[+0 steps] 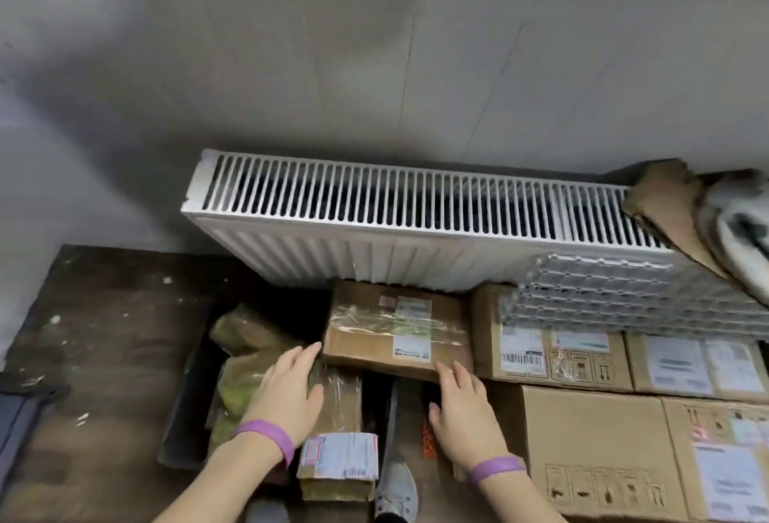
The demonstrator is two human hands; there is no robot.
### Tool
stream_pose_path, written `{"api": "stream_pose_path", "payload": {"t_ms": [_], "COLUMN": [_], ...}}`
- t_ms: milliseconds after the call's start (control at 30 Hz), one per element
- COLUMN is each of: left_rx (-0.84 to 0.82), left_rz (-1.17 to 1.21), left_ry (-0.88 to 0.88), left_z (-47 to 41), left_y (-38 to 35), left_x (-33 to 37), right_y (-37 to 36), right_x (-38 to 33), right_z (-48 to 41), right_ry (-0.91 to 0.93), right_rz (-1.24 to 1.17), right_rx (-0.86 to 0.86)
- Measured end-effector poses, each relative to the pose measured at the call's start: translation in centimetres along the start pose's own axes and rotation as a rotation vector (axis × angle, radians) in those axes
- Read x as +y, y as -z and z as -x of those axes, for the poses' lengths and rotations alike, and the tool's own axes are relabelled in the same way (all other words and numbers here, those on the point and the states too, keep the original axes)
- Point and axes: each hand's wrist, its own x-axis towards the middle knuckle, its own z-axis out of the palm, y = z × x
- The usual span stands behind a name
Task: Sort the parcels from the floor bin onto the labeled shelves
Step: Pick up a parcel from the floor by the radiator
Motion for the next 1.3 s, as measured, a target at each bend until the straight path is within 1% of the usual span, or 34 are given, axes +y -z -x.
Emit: {"api": "stream_pose_path", "payload": {"t_ms": [67,167,233,300,367,467,533,633,733,800,900,967,1033,1100,1200,1300], "left_rx": [-0.034,-0.055,-0.027,0.014,0.040,0.048,0.094,0.144,0.164,0.146,0.077,0.064,0.066,0.074,0.109,0.159], "left_rz": [-0.077,-0.139,-0.169,-0.189,-0.165,-0.037,0.014,0.060,0.097,0.116,0.228,0.307,0.336,0.332,0.309,0.363], "left_ry": [-0.011,-0.067,-0.087,-0.073,-0.030,0.033,0.049,0.074,0.085,0.061,0.062,0.076,0.101,0.109,0.095,0.086], "left_z": [-3.5,-7.7,-9.8,-11.6,-12.8,-13.3,-13.0,-12.7,-12.9,-13.0,-12.9,-12.7,-12.5,-11.8,-9.4,-4.8], "left_y": [-3.2,-7.2,-9.2,-10.6,-11.4,-12.1,-12.5,-12.7,-12.9,-13.4,-13.8,-13.7,-13.4,-12.9,-11.7,-9.0], "left_x": [-0.7,-1.2,-1.2,-1.4,-1.7,-2.0,-2.4,-3.0,-3.3,-3.7,-4.5,-4.9,-5.0,-4.9,-4.9,-5.1], "right_y": [-2.5,-5.5,-6.9,-8.0,-9.0,-9.8,-10.1,-10.2,-10.0,-10.0,-10.4,-10.8,-11.3,-11.8,-11.7,-9.4], "right_x": [1.2,2.6,3.5,4.3,4.5,4.3,4.2,4.4,4.6,4.4,4.1,4.3,4.8,5.1,4.8,2.9], "right_z": [-3.4,-7.7,-9.8,-11.5,-12.2,-11.9,-11.5,-11.3,-11.6,-11.6,-11.1,-10.6,-10.1,-9.1,-7.0,-4.1], "right_ry": [-0.017,0.017,0.020,-0.014,-0.090,-0.084,-0.090,-0.160,-0.218,-0.211,-0.158,-0.147,-0.150,-0.163,-0.181,-0.175], "right_rz": [0.021,0.047,0.071,0.086,0.095,0.092,0.046,-0.046,-0.035,-0.038,-0.165,-0.183,-0.229,-0.337,-0.450,-0.468], "right_rx": [-0.006,0.022,0.071,0.109,0.139,0.249,0.304,0.356,0.326,0.306,0.278,0.234,0.209,0.225,0.281,0.260]}}
